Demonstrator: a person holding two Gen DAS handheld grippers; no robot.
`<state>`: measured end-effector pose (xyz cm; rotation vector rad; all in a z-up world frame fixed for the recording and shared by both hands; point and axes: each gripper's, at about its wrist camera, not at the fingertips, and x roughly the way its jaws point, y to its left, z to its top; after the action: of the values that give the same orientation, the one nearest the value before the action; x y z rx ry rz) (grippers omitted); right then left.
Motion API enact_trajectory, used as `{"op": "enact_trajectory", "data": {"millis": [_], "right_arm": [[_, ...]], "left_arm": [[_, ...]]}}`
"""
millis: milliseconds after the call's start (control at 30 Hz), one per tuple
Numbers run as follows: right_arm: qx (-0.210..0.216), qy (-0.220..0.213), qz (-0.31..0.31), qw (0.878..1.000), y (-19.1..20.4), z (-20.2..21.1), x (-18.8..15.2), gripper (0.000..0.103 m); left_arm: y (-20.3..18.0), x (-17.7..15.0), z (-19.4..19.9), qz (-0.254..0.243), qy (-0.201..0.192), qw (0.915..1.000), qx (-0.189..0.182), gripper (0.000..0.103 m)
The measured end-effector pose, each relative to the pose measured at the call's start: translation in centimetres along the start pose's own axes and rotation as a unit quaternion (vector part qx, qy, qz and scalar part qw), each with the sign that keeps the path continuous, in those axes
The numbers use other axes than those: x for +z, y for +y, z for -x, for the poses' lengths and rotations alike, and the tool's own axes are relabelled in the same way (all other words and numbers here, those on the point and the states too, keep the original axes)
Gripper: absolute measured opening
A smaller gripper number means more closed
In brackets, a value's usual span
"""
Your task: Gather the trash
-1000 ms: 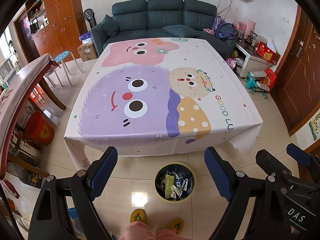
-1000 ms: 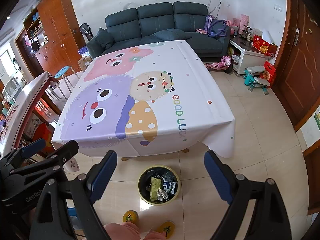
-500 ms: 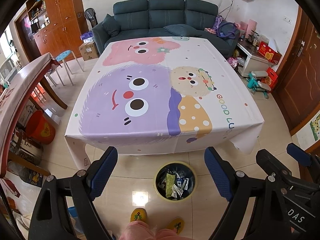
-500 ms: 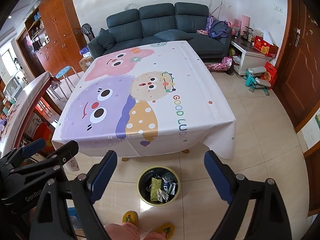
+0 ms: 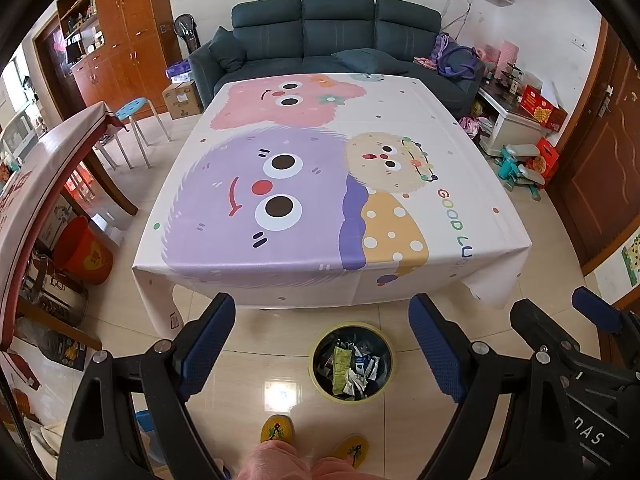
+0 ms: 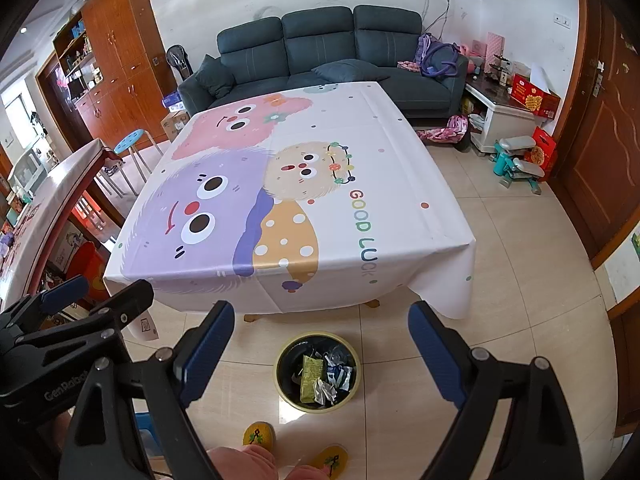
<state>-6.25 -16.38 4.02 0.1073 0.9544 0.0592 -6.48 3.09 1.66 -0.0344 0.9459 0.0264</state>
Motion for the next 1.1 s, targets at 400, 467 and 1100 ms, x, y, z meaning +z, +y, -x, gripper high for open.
{"op": "enact_trajectory", "data": {"millis": [400, 467, 1100], "right_arm": [[0.000, 0.000, 0.000, 1.000, 0.15, -0.06, -0.07, 0.090], [0.000, 0.000, 0.000, 1.000, 0.16, -0.07, -0.07, 0.090], [0.001, 0.001, 0.001, 1.000, 0.35, -0.11, -0.08, 0.090]], "left_arm": [[0.11, -0.18, -0.07, 0.008, 0.002, 1.0000, 0.002, 0.087], [0.13, -0.17, -0.08, 0.007, 0.002, 1.0000, 0.003, 0.087], [0.32, -0.42, -0.20, 0.011, 0.004, 0.9999, 0.006, 0.087]]}}
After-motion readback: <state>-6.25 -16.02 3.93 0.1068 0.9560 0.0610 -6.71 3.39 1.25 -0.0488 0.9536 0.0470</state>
